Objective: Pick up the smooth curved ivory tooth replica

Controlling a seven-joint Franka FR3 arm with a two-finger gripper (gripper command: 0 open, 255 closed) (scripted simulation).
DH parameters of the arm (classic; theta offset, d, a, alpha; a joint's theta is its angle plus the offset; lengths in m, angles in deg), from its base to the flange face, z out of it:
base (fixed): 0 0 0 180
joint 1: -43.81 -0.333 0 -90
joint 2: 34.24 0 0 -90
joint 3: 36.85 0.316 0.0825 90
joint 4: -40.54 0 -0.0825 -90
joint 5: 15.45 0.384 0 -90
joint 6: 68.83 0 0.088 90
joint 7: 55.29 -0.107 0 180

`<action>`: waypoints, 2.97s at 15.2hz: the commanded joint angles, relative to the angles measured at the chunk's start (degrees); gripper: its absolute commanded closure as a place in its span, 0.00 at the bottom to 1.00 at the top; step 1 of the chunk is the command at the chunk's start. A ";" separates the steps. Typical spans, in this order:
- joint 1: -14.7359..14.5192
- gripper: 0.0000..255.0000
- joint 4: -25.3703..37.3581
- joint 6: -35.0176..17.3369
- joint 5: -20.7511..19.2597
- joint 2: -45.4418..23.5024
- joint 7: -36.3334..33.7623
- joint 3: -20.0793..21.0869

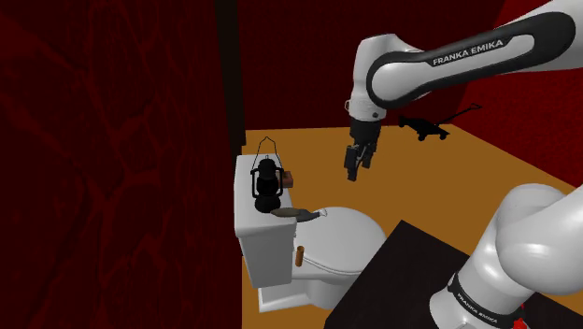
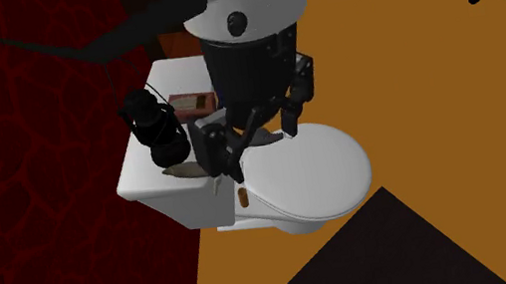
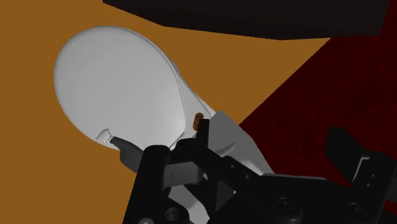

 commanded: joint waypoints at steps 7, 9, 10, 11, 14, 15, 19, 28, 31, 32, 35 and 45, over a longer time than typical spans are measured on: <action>-2.48 0.00 2.03 -17.22 -0.64 -16.75 10.53 -1.23; -3.01 0.00 3.46 -20.88 -0.52 -21.24 13.15 -1.31; -3.26 0.00 4.29 -22.61 -0.42 -23.50 14.45 -1.31; -3.48 0.00 5.19 -24.27 -0.31 -25.76 15.74 -1.27; -3.98 0.00 8.33 -28.80 0.07 -32.52 19.53 -0.86; -4.08 0.00 9.50 -30.16 0.18 -34.75 20.74 -0.64; -4.35 0.00 14.81 -34.88 0.31 -43.53 25.26 0.53; -4.46 0.00 21.09 -41.35 -0.19 -55.07 28.95 1.89; -4.45 0.00 21.39 -42.85 -0.17 -56.87 28.95 1.90; -4.45 0.00 21.39 -42.85 -0.16 -56.87 28.96 1.90; -4.99 1.00 20.90 -42.17 -0.31 -55.70 28.32 1.85; -4.50 1.00 21.04 -41.10 -0.17 -54.77 28.97 1.86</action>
